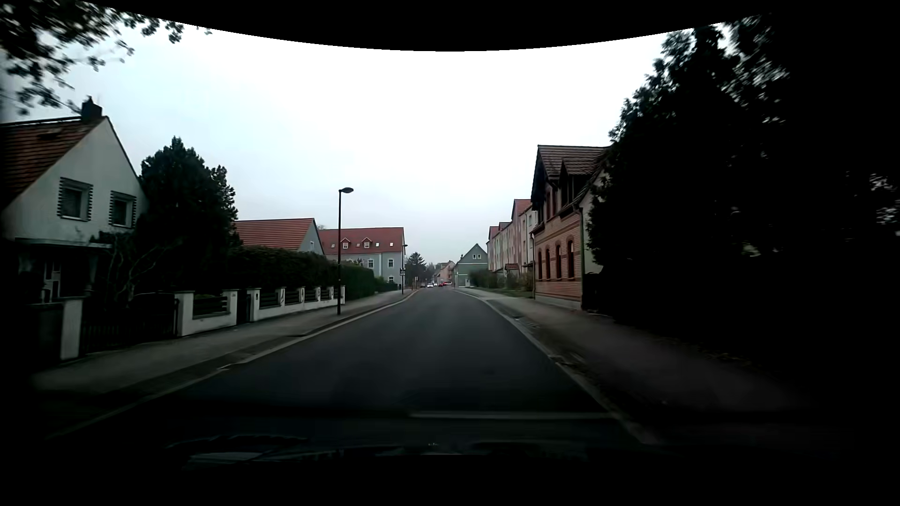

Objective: Follow the waypoints while adhering to traffic rules and regulations

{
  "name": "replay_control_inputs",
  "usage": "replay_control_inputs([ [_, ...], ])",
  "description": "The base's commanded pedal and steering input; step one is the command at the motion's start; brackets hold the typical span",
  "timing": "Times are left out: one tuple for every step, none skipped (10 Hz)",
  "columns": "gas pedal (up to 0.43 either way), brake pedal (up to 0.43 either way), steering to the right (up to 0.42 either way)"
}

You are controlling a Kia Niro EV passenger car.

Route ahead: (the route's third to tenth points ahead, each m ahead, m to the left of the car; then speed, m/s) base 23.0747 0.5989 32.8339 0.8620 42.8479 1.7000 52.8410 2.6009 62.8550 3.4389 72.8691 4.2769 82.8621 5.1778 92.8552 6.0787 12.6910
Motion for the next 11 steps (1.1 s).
replay_control_inputs([
  [0.150, 0.000, -0.011],
  [0.150, 0.000, -0.009],
  [0.150, 0.000, -0.008],
  [0.150, 0.000, -0.007],
  [0.150, 0.000, -0.007],
  [0.150, 0.000, -0.006],
  [0.138, 0.000, -0.007],
  [0.138, 0.000, -0.007],
  [0.138, 0.000, -0.007],
  [0.138, 0.000, -0.007],
  [0.138, 0.000, -0.007],
])
